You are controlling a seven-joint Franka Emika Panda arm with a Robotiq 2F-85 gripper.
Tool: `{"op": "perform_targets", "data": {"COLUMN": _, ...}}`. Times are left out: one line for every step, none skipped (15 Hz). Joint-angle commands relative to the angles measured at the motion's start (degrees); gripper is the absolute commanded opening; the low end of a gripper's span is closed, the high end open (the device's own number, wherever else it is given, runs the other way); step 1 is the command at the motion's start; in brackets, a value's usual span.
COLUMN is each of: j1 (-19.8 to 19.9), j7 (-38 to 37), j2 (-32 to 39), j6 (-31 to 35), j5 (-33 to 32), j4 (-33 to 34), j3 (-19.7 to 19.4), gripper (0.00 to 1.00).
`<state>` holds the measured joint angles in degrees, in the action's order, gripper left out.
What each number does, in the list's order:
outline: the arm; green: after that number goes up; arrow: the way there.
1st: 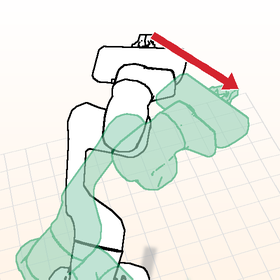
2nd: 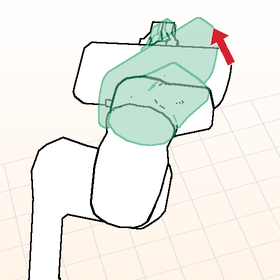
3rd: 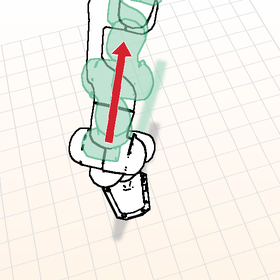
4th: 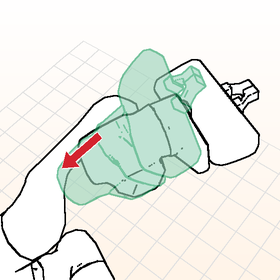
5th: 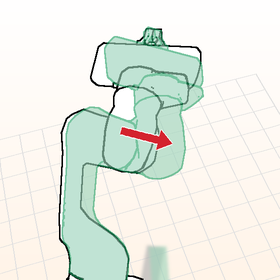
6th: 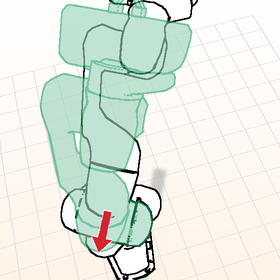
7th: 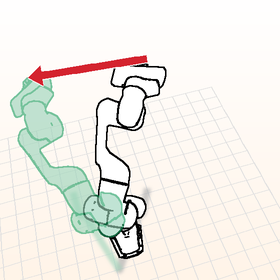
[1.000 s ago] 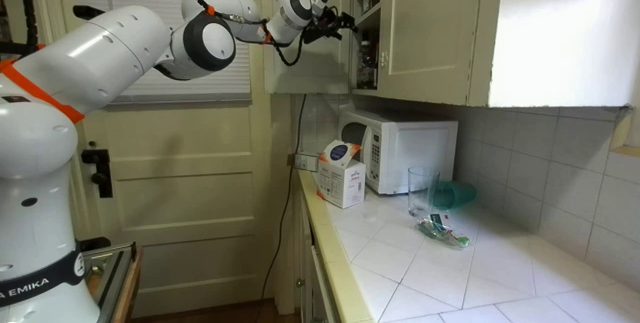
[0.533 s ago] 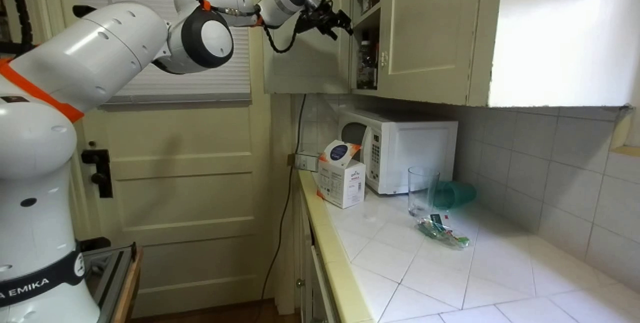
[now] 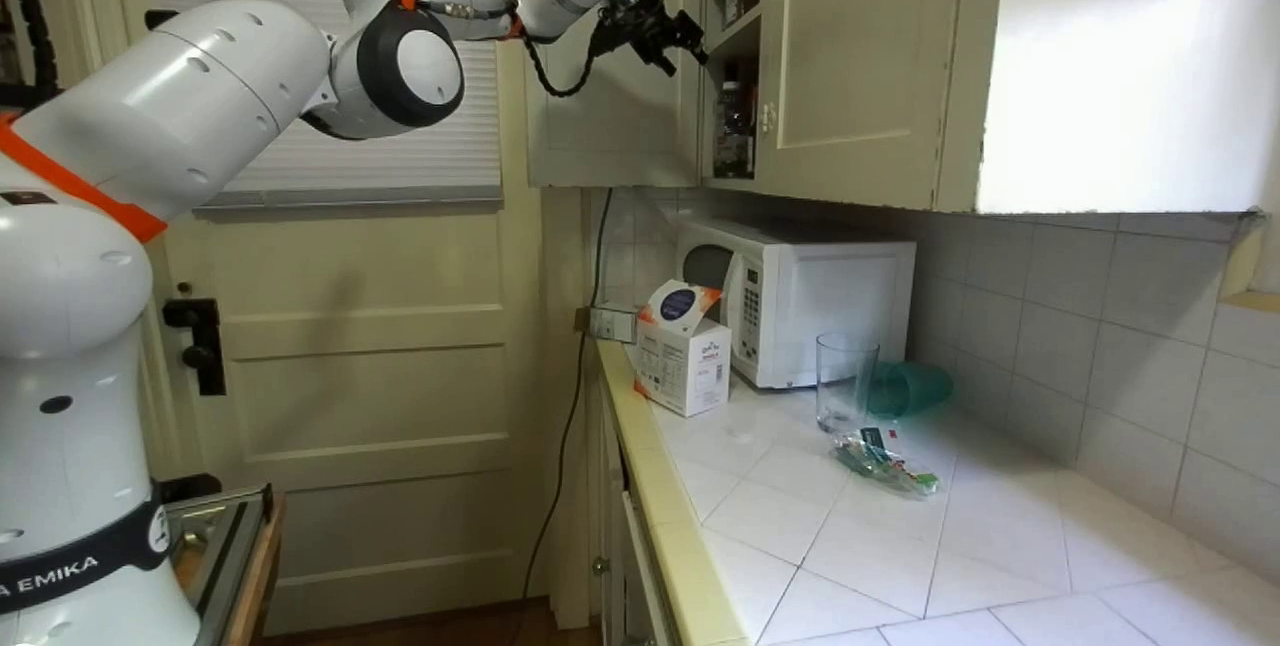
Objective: Put the soy sauce bottle on the bottom shelf.
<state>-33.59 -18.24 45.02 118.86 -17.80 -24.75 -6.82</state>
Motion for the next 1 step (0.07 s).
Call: {"op": "perform_targets", "data": {"j1": 0.14, "j7": 0.66, "j2": -0.15, "j6": -1.21, "j5": 0.08, "j4": 0.00, "j3": 0.05, "gripper": 1.00}}
